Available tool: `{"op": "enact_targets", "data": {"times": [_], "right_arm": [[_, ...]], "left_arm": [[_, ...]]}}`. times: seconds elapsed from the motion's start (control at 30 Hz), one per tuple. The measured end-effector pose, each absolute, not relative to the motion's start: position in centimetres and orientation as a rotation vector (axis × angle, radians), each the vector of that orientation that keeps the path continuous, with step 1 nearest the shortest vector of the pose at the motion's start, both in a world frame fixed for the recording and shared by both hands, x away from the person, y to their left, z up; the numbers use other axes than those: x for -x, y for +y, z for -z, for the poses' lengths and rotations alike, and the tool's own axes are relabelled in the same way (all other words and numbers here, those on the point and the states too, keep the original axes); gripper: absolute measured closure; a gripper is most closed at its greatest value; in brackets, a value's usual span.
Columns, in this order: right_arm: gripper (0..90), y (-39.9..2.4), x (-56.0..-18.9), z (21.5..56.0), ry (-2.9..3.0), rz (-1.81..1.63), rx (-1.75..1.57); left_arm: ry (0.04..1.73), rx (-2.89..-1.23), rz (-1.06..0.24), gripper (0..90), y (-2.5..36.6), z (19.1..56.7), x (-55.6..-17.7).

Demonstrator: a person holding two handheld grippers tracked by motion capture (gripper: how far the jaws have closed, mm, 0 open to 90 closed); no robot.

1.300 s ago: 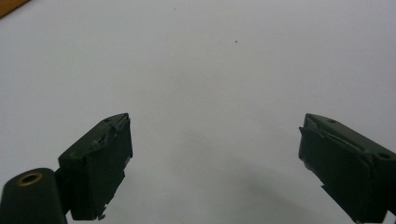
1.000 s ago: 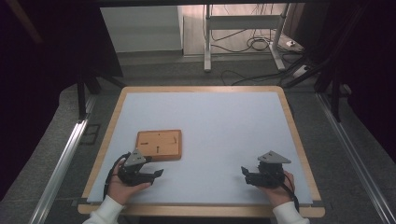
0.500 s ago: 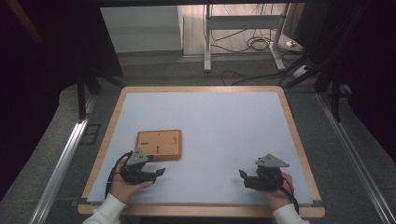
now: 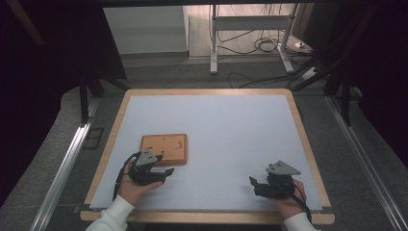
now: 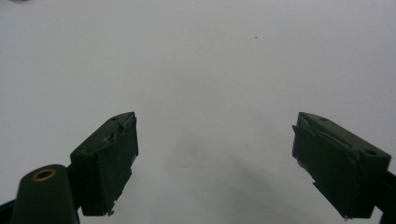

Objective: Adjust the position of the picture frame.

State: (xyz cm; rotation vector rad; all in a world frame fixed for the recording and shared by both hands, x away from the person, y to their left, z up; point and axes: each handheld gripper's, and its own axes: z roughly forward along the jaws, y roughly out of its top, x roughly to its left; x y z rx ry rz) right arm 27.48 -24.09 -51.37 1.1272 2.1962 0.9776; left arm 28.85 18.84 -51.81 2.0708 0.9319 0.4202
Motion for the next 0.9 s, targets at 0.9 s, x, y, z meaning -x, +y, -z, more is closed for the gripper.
{"op": "enact_targets", "data": {"times": [0.9], "right_arm": [[15.2,-24.2,-27.6,51.5,2.179,-0.926,-1.149]], "left_arm": [[1.028,-2.038,-0.35,46.1,16.2,51.7,-35.9]]}}
